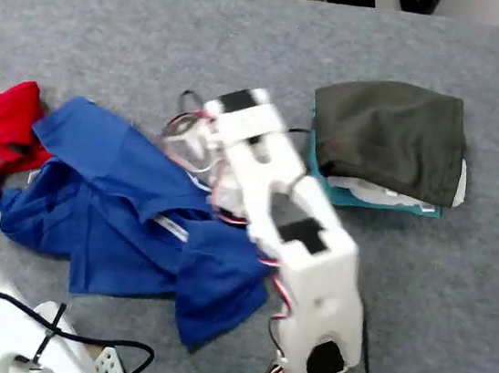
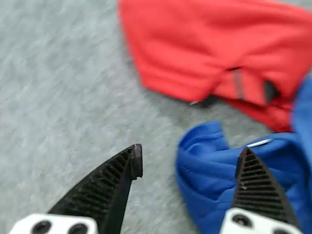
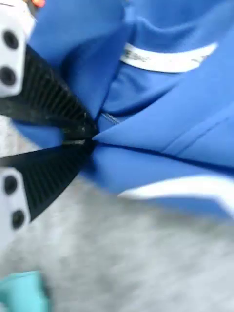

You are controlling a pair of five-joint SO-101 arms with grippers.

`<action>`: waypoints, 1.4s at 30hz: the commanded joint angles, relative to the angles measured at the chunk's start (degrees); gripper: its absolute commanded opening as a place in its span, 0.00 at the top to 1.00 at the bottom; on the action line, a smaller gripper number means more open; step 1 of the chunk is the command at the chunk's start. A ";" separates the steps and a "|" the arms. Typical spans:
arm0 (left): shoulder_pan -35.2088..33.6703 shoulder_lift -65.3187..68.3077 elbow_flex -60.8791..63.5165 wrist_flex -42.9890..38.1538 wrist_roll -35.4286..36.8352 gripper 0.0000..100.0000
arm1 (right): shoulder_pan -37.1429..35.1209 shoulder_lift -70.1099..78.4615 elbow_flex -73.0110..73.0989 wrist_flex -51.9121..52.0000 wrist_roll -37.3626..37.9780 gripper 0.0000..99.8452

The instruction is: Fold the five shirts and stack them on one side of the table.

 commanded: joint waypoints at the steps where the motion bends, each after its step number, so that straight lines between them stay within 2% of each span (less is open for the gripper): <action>1: 4.92 5.49 -7.91 -0.88 3.43 0.69 | 4.09 -14.37 10.68 1.23 5.36 1.00; 6: 8.79 25.10 -18.81 -4.04 6.86 0.69 | 4.70 -30.29 27.74 0.79 10.55 1.00; 10: 8.53 45.23 -32.70 -3.25 8.70 0.70 | 9.63 -38.90 37.32 -2.37 12.92 1.00; 15: 8.62 67.30 -55.91 8.26 9.05 0.72 | 18.68 -41.36 43.47 -4.40 18.02 1.00; 19: 8.88 84.44 -74.73 14.42 12.48 0.73 | 23.60 -41.71 44.79 -5.45 20.57 1.00; 25: 7.47 106.07 -108.31 25.85 8.97 0.91 | 24.84 -41.71 44.88 -5.45 21.98 1.00; 28: 5.45 114.95 -126.51 28.04 9.23 0.93 | 24.84 -41.71 44.88 -5.45 22.07 1.00; 34: 1.67 127.43 -153.23 29.54 9.23 0.88 | 24.75 -41.71 44.88 -5.10 22.07 1.00; 37: 1.58 126.73 -152.53 32.88 8.88 0.85 | 24.31 -41.80 44.35 -5.10 21.98 1.00; 42: 4.75 123.30 -152.97 44.40 8.79 0.75 | 17.45 -41.80 39.69 -3.08 21.54 1.00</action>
